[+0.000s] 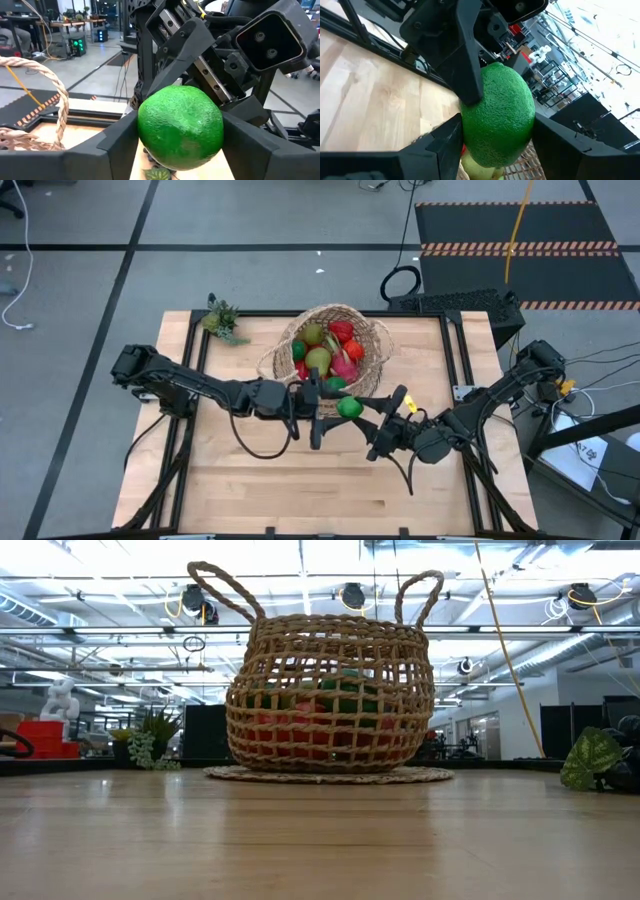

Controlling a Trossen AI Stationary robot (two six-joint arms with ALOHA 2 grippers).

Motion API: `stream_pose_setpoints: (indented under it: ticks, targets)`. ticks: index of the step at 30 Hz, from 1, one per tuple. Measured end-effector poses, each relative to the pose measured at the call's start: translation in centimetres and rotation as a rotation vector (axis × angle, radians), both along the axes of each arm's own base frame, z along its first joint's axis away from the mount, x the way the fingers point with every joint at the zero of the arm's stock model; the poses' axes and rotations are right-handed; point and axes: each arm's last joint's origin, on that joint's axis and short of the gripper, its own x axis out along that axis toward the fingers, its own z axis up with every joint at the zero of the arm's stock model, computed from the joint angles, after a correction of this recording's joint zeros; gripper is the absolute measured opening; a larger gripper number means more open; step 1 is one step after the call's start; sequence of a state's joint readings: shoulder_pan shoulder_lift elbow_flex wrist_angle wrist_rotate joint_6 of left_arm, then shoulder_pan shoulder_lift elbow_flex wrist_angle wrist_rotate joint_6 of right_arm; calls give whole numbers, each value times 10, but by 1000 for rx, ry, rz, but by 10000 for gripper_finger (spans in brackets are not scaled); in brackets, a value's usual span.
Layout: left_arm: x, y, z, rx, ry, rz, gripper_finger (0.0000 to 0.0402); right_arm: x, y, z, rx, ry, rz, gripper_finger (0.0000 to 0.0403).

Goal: Build produce basket
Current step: Put the green lime into the basket

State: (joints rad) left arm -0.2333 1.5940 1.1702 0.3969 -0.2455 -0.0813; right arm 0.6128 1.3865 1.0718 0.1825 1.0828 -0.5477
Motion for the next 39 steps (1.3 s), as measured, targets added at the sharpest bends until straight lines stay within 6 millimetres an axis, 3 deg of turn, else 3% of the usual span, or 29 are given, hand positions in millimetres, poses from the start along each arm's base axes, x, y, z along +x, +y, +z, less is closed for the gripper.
stream_pose_setpoints:
  ticks: [31, 34, 39]
  targets:
    - [-3, 7, 9, 65, -41, -8, 243, -4, 3, 12, -70, -38, -69, 230]
    - [-3, 7, 9, 67, -40, -9, 243, -8, 8, 12, -88, -32, -77, 248]
    - [-2, 11, 9, 71, -40, 1, 243, -15, 15, 14, -92, -41, -90, 317]
